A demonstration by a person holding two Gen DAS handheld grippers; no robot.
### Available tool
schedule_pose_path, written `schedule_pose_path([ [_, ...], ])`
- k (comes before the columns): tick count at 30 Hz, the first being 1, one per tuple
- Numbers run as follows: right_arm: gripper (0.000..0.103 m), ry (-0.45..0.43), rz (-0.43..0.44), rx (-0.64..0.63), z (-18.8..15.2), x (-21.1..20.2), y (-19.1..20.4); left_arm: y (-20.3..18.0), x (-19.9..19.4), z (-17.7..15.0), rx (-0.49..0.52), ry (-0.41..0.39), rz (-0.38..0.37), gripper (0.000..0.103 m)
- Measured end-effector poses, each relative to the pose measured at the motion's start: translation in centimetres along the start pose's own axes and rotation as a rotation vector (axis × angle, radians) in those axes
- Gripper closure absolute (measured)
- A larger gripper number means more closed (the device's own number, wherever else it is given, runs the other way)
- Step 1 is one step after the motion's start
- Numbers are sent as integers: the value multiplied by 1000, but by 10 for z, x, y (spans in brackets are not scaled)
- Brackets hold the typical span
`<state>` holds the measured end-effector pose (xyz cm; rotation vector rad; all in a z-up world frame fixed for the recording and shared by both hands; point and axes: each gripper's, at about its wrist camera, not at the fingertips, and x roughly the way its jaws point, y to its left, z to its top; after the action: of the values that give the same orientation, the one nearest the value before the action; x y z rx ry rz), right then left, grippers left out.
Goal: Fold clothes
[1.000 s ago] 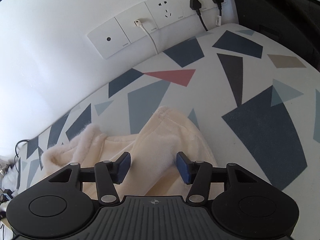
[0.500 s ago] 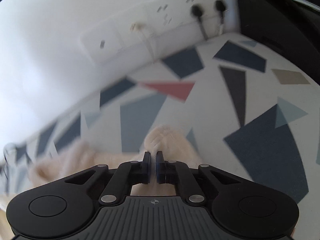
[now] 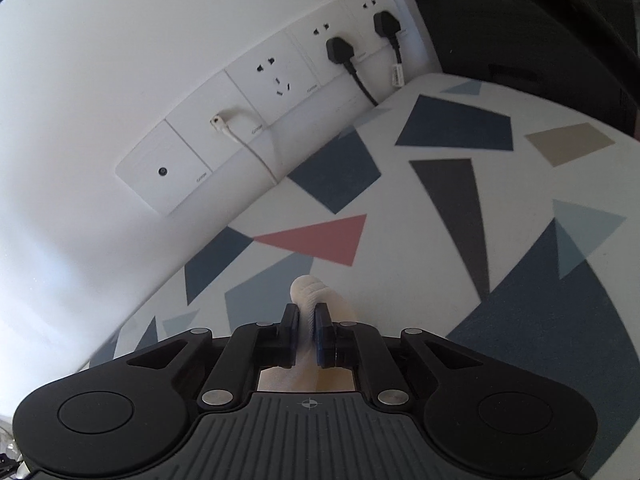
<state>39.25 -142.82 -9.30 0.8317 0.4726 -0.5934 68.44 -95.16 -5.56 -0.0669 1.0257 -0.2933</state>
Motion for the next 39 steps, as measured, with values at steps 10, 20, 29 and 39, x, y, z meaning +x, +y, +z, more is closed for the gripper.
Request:
schedule_pose_path([
  [10, 63, -107, -4, 25, 8, -9, 3, 20, 12, 20, -139, 166, -113, 31],
  [20, 46, 43, -4, 20, -20, -14, 36, -30, -27, 18, 93, 31, 12, 11],
  [29, 45, 114, -160, -206, -44, 20, 47, -52, 29, -46, 197, 160, 1, 45],
  [39, 85, -42, 9, -51, -13, 12, 43, -34, -20, -37, -36, -84, -34, 92],
])
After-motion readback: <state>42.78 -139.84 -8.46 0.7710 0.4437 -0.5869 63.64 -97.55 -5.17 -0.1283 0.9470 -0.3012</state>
